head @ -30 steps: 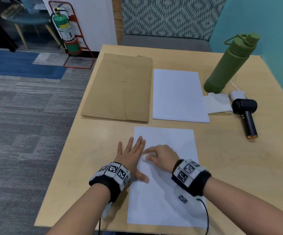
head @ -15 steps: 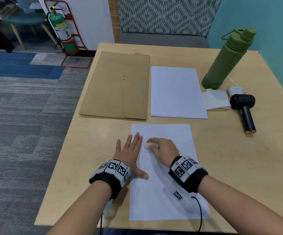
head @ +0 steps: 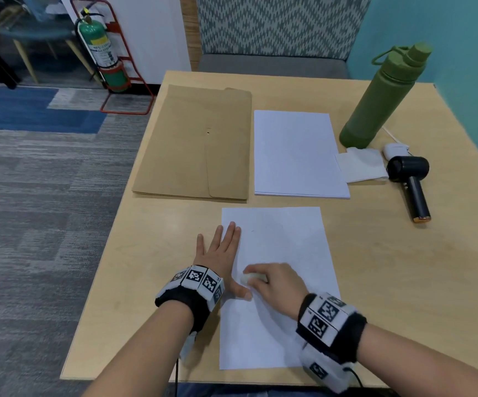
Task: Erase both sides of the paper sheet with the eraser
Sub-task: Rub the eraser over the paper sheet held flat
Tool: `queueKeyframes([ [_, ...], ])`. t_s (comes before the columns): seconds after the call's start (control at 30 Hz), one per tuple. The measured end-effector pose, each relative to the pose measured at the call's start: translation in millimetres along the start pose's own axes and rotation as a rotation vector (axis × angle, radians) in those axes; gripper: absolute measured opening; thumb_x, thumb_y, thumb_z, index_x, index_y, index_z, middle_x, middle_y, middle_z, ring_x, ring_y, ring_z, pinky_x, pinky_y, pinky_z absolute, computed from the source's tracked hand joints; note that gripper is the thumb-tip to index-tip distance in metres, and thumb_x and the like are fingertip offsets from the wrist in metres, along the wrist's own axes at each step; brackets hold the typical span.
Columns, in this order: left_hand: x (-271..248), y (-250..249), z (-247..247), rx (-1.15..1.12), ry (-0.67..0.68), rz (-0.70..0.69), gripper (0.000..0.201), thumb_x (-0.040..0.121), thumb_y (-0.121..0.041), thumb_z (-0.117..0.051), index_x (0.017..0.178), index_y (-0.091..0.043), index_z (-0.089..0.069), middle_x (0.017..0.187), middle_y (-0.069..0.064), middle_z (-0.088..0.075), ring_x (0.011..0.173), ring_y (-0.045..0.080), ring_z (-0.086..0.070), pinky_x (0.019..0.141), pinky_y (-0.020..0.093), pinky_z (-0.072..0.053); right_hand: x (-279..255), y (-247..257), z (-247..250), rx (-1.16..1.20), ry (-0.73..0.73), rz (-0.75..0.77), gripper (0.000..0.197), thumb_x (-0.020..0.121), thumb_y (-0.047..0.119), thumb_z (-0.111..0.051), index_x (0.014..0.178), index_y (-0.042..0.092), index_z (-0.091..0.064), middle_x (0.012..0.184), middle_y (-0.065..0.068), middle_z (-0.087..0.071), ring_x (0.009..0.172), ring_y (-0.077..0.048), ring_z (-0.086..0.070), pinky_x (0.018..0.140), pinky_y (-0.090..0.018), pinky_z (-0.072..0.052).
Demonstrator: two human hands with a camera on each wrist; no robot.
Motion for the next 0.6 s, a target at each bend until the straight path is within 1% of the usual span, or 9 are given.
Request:
queueKeyframes([
  [0.03, 0.1, 0.4, -0.5, -0.002, 0.002, -0.001, 0.137, 0.064, -0.069, -0.067, 0.141, -0.015, 0.033, 0.149, -0.003, 0.038, 0.14, 0.022, 0.03, 0.109, 0.056, 0.017, -1.3, -0.7, -2.0, -0.016, 0.031, 0.002, 0.028, 0.089, 0.03, -0.051, 0.115, 0.028, -0.062, 0.121, 0.003, -0.064, 0.113, -0.016, -0.057, 0.093, -0.027, -0.043],
  [0.1, 0.1, 0.4, -1.3, -0.006, 0.0, 0.004, 0.137, 0.064, -0.067, -0.068, 0.141, -0.015, 0.033, 0.149, -0.003, 0.038, 0.14, 0.022, 0.03, 0.11, 0.056, 0.016, 11.5, -1.6, 11.9, -0.024, 0.004, -0.015, 0.027, 0.089, 0.031, -0.052, 0.114, 0.029, -0.062, 0.123, 0.004, -0.063, 0.115, -0.016, -0.056, 0.094, -0.026, -0.041],
  [0.23, -1.1, 1.0, -0.9, 0.014, -0.007, 0.015, 0.135, 0.066, -0.066, -0.067, 0.141, -0.016, 0.033, 0.149, -0.003, 0.038, 0.14, 0.021, 0.03, 0.112, 0.056, 0.015, 33.0, -11.2, 43.6, 0.05, -0.202, -0.121, 0.027, 0.09, 0.03, -0.05, 0.114, 0.027, -0.062, 0.123, 0.001, -0.063, 0.116, -0.02, -0.055, 0.094, -0.028, -0.042],
  [0.3, -0.2, 1.0, -0.5, 0.012, -0.005, 0.011, 0.135, 0.066, -0.067, -0.067, 0.141, -0.016, 0.033, 0.149, -0.002, 0.038, 0.14, 0.022, 0.03, 0.111, 0.056, 0.016, 22.6, -8.1, 28.1, 0.049, -0.16, -0.089, 0.029, 0.09, 0.029, -0.05, 0.116, 0.025, -0.061, 0.123, 0.0, -0.063, 0.116, -0.02, -0.056, 0.097, -0.029, -0.043],
  [0.37, 0.7, 0.9, -1.4, 0.0, 0.003, 0.005, 0.136, 0.065, -0.067, -0.068, 0.141, -0.016, 0.033, 0.149, -0.002, 0.038, 0.14, 0.022, 0.03, 0.11, 0.056, 0.016, 7.7, -5.0, 3.6, 0.04, -0.044, -0.034, 0.029, 0.09, 0.029, -0.05, 0.116, 0.024, -0.062, 0.124, 0.001, -0.063, 0.117, -0.018, -0.055, 0.1, -0.029, -0.042],
  [0.43, 1.0, 1.0, -1.7, -0.001, 0.002, 0.003, 0.137, 0.064, -0.067, -0.068, 0.141, -0.015, 0.033, 0.149, -0.002, 0.038, 0.14, 0.022, 0.03, 0.11, 0.057, 0.016, 11.1, -7.3, 1.3, 0.04, 0.021, -0.032, 0.028, 0.088, 0.029, -0.052, 0.113, 0.025, -0.064, 0.124, 0.002, -0.063, 0.117, -0.016, -0.054, 0.101, -0.031, -0.041],
  [0.47, 0.5, 0.7, -1.4, 0.002, 0.001, 0.002, 0.137, 0.065, -0.067, -0.068, 0.141, -0.015, 0.033, 0.149, -0.002, 0.038, 0.14, 0.022, 0.03, 0.111, 0.057, 0.016, 19.6, -9.0, 9.9, 0.047, 0.002, -0.044, 0.027, 0.086, 0.029, -0.054, 0.111, 0.025, -0.065, 0.124, 0.002, -0.063, 0.118, -0.016, -0.054, 0.102, -0.031, -0.041],
  [0.57, 0.4, 0.7, -0.5, 0.005, -0.002, 0.002, 0.135, 0.065, -0.067, -0.067, 0.141, -0.016, 0.033, 0.15, -0.003, 0.037, 0.14, 0.021, 0.03, 0.112, 0.057, 0.015, 40.8, -18.7, 42.1, 0.118, -0.18, -0.12, 0.026, 0.085, 0.03, -0.055, 0.108, 0.024, -0.066, 0.122, 0.001, -0.064, 0.117, -0.018, -0.055, 0.1, -0.032, -0.043],
  [0.6, 0.3, 0.5, -0.6, 0.003, -0.003, 0.002, 0.135, 0.065, -0.067, -0.067, 0.141, -0.016, 0.033, 0.15, -0.003, 0.037, 0.14, 0.021, 0.03, 0.112, 0.057, 0.015, 40.0, -20.0, 43.1, 0.127, -0.208, -0.126, 0.027, 0.086, 0.029, -0.055, 0.109, 0.022, -0.065, 0.121, 0.0, -0.065, 0.116, -0.019, -0.056, 0.1, -0.031, -0.043],
])
Point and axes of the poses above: each hand's wrist, its own x-axis towards the middle knuckle, its own z-axis out of the back of the hand, y = z × x, the point moved 10 cm from there along x, towards the middle knuckle
